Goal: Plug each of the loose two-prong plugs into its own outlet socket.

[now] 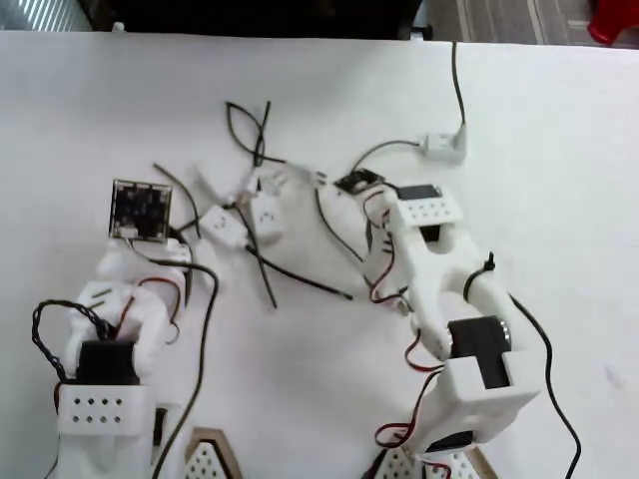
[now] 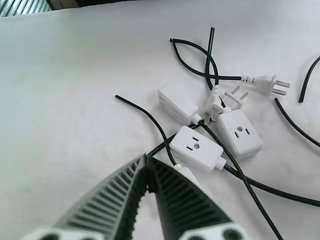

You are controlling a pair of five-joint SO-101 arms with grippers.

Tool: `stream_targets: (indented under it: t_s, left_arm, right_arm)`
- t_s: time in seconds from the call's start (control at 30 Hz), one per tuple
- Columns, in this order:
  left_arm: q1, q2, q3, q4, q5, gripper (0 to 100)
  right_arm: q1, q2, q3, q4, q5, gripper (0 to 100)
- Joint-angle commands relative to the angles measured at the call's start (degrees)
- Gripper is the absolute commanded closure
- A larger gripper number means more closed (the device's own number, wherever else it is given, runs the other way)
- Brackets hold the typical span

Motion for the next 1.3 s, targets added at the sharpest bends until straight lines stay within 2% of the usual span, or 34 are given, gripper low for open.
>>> stream_targets:
  t_s: [0.0, 0.17, 0.4, 0.6, 0.87, 1.27]
  left_arm:
    - [-0.04, -1.19, -0.62, -1.49, 0.26, 97]
    - [-0.04, -1.19, -0.62, -1.49, 0.26, 97]
    - [0.04, -1.19, -0.62, -1.49, 0.26, 97]
    - [1.45, -1.19, -0.53, -1.32, 0.09, 97]
    - [1.36, -1.19, -0.53, -1.32, 0.18, 97]
    - [1.36, -1.19, -0.53, -1.32, 0.09, 97]
  right_arm:
    - [1.27, -2.15, -2.20, -0.22, 0.44, 93.5]
    - [1.63, -1.45, -1.23, -0.13, 4.04, 95.8]
    - [4.53, 1.36, -2.46, -0.22, 4.31, 98.1]
    - [3.65, 2.86, -2.46, 0.13, 4.40, 97.7]
    - [3.91, 3.12, -5.89, 6.64, 4.13, 96.1]
    - [3.56, 3.21, -3.69, 6.81, 4.40, 96.1]
